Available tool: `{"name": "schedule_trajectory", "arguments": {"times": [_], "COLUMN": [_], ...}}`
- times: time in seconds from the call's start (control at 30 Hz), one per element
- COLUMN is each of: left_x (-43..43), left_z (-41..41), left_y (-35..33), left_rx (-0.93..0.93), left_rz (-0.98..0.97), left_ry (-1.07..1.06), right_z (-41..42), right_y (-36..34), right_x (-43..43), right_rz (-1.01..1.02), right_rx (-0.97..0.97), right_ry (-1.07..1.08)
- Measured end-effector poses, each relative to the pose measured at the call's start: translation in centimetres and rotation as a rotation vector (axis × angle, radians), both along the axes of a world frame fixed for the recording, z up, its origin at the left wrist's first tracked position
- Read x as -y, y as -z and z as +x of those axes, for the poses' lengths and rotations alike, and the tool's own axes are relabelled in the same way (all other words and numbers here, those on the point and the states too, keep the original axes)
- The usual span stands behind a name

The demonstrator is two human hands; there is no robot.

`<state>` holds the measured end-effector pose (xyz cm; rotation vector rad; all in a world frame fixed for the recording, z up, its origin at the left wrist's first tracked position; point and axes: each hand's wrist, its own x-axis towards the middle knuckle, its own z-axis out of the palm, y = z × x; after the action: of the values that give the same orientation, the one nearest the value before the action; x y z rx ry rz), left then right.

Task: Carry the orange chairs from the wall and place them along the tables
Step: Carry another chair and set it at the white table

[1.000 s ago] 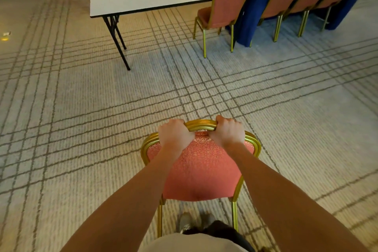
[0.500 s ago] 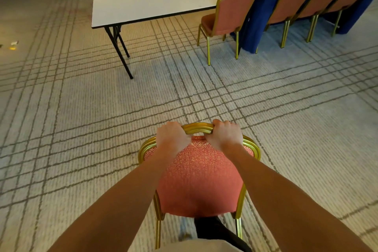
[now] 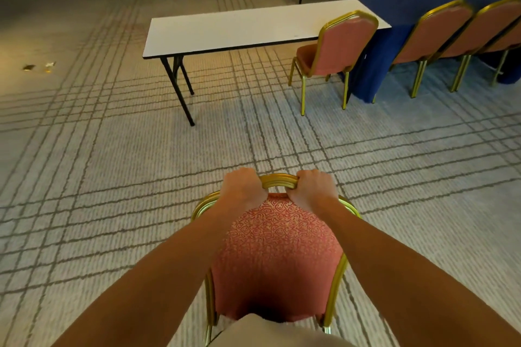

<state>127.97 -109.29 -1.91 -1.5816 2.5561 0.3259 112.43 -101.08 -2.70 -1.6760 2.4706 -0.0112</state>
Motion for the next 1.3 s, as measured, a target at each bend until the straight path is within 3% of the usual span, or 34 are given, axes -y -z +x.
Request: {"name": "schedule_trajectory", "arguments": {"times": [0.4, 1.03, 1.3], "left_x": [10.3, 39.5, 52.5], "left_z": [-6.2, -19.1, -26.6], "left_y": [-2.0, -2.2, -2.0], "left_rx": [-0.061, -0.092, -0.097], "left_rz": [-0.051, -0.088, -0.057], "left_ry": [-0.036, 0.050, 0.054], "right_z": [-7.2, -20.8, -28.6], "right_y": [-2.1, -2.9, -2.3], "right_x": [10.7, 39.8, 53.0], "right_rz": [-0.070, -0.085, -0.074], "right_rx": [-0.048, -0.106, -0.020], "right_ry": [-0.080, -0.132, -0.130]}}
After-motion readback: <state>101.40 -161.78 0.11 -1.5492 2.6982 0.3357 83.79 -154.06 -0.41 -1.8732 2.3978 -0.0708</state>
